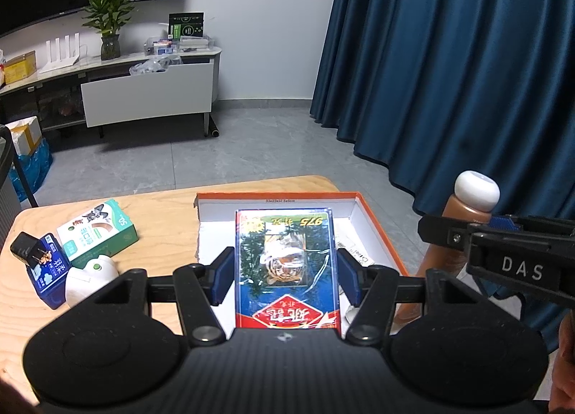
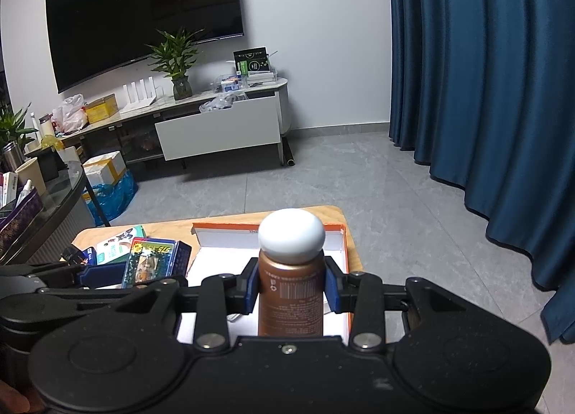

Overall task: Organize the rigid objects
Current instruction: 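Hold the brown bottle and blister card above the lid with both tools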

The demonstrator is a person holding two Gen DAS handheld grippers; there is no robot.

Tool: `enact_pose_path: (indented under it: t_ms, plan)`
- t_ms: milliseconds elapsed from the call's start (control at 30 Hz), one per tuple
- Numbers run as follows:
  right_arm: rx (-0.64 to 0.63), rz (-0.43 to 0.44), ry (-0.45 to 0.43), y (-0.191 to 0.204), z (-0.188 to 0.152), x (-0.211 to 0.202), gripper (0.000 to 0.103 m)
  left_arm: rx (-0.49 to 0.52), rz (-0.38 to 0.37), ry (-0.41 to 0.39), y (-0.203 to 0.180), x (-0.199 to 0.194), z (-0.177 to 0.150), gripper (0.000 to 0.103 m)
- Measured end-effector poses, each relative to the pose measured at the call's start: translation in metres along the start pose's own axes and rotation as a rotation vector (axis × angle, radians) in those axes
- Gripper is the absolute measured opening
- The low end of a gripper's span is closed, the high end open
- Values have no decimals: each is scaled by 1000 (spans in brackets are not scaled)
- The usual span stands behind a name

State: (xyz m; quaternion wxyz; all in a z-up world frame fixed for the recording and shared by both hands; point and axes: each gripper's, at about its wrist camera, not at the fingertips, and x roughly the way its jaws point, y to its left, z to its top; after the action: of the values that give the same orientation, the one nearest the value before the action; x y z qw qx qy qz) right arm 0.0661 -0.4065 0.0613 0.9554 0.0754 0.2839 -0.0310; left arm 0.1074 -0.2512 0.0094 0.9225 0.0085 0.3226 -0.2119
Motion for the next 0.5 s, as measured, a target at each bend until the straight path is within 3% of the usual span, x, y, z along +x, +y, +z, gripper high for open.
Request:
enact_pose_path:
  t_ms: [500]
  plan:
    - [-6,-5,-5,2,-1,-5,45,2,-5,-13,-1,-3,0,60]
